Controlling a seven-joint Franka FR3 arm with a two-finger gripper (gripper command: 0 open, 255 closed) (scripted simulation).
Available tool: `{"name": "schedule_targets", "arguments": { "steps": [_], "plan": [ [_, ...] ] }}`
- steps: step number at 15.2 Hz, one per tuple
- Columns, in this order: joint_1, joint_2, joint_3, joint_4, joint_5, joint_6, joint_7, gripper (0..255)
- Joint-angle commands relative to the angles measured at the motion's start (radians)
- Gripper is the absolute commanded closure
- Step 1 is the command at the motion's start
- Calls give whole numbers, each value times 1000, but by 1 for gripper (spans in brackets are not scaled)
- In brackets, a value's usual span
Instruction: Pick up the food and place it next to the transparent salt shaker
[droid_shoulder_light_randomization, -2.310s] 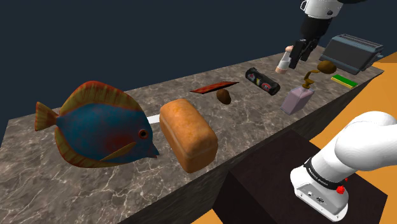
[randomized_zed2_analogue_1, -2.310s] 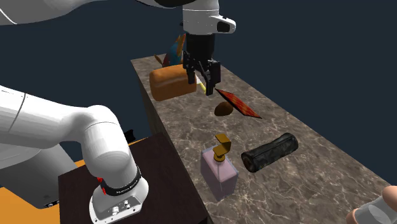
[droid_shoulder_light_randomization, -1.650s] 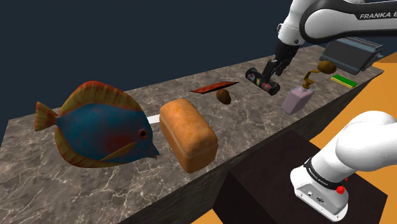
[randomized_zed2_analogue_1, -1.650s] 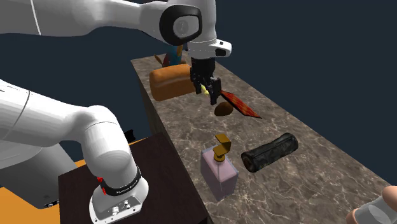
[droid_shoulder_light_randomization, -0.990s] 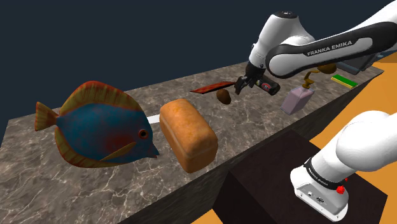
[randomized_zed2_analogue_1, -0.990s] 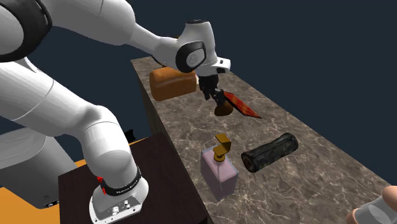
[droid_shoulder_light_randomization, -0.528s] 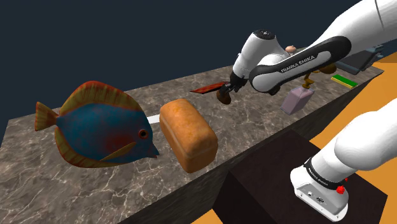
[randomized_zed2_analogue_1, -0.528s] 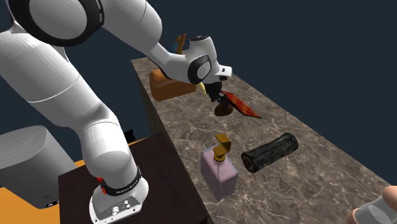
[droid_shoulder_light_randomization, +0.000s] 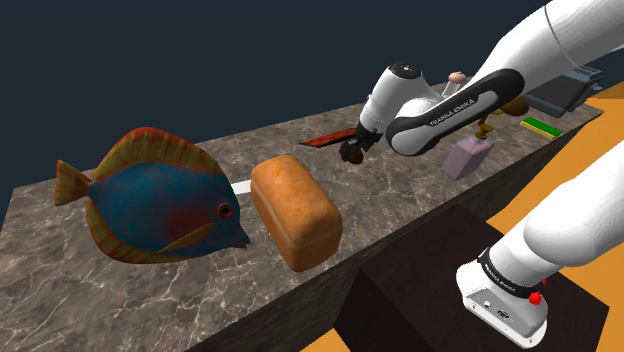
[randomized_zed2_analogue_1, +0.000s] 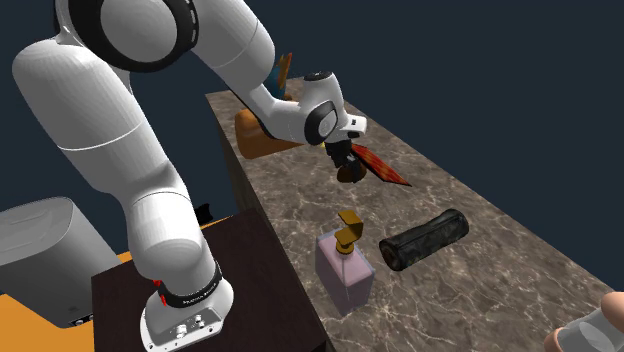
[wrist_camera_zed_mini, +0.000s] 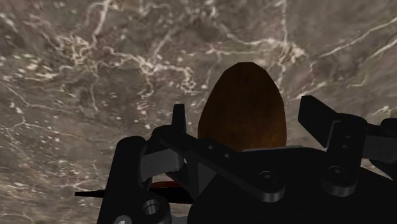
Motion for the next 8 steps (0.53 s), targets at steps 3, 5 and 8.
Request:
{"name": "schedule_targets", "arguments": {
  "steps": [3, 5, 8],
  "plan": [
    [-1, 6, 0, 2, -6, 5, 4, 0],
    [-1, 6, 0, 2, -6, 5, 4, 0],
    [-1, 6, 0, 2, -6, 5, 4, 255]
  ]
}}
